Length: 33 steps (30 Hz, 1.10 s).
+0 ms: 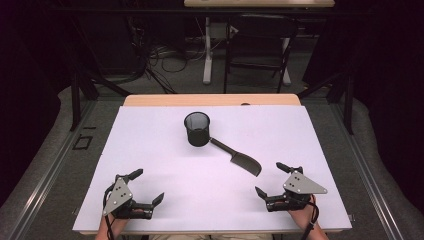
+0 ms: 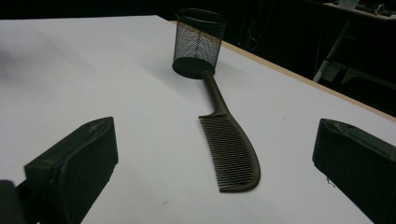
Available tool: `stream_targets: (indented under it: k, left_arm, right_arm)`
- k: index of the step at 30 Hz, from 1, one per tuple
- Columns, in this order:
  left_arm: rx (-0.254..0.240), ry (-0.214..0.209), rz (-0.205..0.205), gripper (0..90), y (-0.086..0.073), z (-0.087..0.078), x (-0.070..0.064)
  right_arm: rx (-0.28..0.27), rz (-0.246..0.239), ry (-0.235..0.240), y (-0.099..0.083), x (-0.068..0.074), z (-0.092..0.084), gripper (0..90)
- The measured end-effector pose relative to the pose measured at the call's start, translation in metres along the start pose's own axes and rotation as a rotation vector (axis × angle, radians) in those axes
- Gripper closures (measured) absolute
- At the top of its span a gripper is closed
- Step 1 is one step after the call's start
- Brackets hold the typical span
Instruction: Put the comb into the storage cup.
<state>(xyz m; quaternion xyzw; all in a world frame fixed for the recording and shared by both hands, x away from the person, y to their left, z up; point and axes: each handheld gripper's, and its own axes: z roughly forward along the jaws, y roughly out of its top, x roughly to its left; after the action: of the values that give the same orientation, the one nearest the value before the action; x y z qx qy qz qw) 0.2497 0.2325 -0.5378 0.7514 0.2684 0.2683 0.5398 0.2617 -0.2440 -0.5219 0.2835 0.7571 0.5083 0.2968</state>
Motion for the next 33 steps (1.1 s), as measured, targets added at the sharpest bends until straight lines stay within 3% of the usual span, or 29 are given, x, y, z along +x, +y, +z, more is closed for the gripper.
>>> stream_targets:
  k: [11, 33]
  left_arm:
    - [0.012, 0.002, 0.002, 0.0, 0.0, 0.002, 0.0]
    - [0.013, 0.011, 0.009, 0.0, 0.0, 0.001, 0.001]
  right_arm:
    - [0.055, 0.02, -0.006, 0.001, -0.019, 0.027, 0.0]
    - [0.175, 0.05, -0.029, 0.001, -0.042, 0.072, 0.0]
